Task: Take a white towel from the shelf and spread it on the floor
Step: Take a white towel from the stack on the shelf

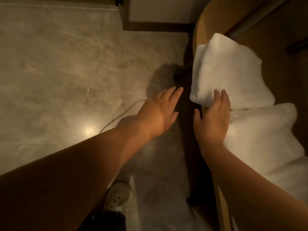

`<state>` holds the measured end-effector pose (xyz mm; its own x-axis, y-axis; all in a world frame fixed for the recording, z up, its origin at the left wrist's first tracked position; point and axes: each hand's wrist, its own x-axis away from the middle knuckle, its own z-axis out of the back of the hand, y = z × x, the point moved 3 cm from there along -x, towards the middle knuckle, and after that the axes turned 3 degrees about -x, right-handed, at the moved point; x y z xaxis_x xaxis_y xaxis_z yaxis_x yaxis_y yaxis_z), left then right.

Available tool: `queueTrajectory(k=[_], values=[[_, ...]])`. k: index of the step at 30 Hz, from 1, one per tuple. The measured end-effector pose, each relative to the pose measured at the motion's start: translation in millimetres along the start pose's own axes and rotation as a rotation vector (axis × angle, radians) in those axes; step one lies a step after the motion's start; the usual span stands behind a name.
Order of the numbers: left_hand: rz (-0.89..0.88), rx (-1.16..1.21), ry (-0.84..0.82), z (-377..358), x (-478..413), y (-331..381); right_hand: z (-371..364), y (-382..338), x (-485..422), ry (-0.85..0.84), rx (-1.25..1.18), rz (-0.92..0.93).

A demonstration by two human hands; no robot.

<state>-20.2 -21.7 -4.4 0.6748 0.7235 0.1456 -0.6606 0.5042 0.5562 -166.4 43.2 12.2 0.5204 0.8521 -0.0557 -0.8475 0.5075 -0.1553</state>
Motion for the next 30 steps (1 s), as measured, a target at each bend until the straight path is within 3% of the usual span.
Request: queueTrajectory(k=[3, 9, 17, 23, 30], values=[[0.019, 0.185, -0.048, -17.4, -23.7, 1.7, -8.1, 1.6, -10.3, 0.032, 0.009, 0.021], [0.089, 0.528, 0.055, -36.5, -60.3, 5.5, -15.2, 9.3, -29.7, 0.031, -0.006, -0.082], [0.204, 0.784, -0.048, -57.7, -84.9, 8.4, -15.8, 14.7, -42.3, 0.013, 0.064, -0.059], [0.348, 1.134, -0.103, -61.3, -79.8, 17.7, -13.0, 16.0, -42.6, 0.027, 0.015, -0.015], [0.417, 1.14, -0.012, -49.0, -77.3, 24.3, -9.2, 11.4, -34.4, 0.012, -0.025, 0.006]])
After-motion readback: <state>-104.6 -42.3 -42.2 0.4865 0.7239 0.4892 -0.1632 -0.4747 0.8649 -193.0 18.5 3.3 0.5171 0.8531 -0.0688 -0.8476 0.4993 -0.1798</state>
